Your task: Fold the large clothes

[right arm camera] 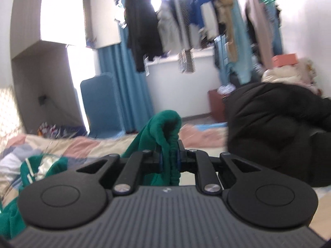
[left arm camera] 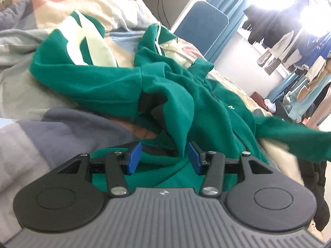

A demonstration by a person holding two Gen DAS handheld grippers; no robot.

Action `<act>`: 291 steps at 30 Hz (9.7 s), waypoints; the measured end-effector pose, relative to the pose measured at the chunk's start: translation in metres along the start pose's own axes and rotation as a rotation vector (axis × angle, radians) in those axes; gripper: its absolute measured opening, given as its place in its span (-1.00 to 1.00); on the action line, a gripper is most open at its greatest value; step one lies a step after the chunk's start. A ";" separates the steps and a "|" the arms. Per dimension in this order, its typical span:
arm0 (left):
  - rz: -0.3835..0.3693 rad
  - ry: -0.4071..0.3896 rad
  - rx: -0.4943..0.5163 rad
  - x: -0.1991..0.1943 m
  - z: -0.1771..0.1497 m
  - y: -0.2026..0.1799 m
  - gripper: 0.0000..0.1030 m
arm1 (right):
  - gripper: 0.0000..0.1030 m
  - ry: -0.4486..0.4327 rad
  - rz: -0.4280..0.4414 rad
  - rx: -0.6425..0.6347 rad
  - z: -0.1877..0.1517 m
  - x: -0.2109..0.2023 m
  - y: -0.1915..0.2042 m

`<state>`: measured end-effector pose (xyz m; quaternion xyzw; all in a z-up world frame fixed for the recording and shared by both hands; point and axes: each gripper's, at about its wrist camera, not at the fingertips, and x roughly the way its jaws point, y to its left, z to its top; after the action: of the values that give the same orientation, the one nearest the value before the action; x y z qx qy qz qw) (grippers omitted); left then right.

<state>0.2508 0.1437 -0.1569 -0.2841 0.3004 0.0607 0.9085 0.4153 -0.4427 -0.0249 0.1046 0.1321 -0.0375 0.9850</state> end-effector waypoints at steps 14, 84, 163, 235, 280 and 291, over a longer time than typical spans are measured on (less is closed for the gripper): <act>0.037 -0.029 0.012 -0.023 -0.006 0.007 0.08 | -0.73 -0.154 -0.140 -0.002 0.107 0.002 -0.069; -0.190 0.323 -0.054 -0.076 -0.073 -0.002 -0.90 | -0.79 0.551 0.040 0.150 -0.150 -0.103 0.050; 0.364 -0.082 -0.144 0.001 0.153 0.076 0.22 | 0.32 0.380 0.624 -0.147 -0.225 -0.012 0.212; -0.056 -0.058 0.227 -0.138 -0.046 -0.102 0.15 | 0.31 0.335 0.307 0.109 -0.135 -0.083 0.083; 0.023 0.015 0.224 0.004 -0.081 -0.079 0.15 | -0.82 0.012 0.004 0.317 -0.026 0.081 -0.087; -0.002 -0.111 0.152 -0.048 -0.054 -0.045 0.15 | -0.84 -0.122 0.399 -0.277 0.011 -0.038 0.146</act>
<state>0.1971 0.0792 -0.1434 -0.2106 0.2533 0.0525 0.9427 0.3962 -0.3004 0.0242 -0.0099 0.0531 0.1700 0.9840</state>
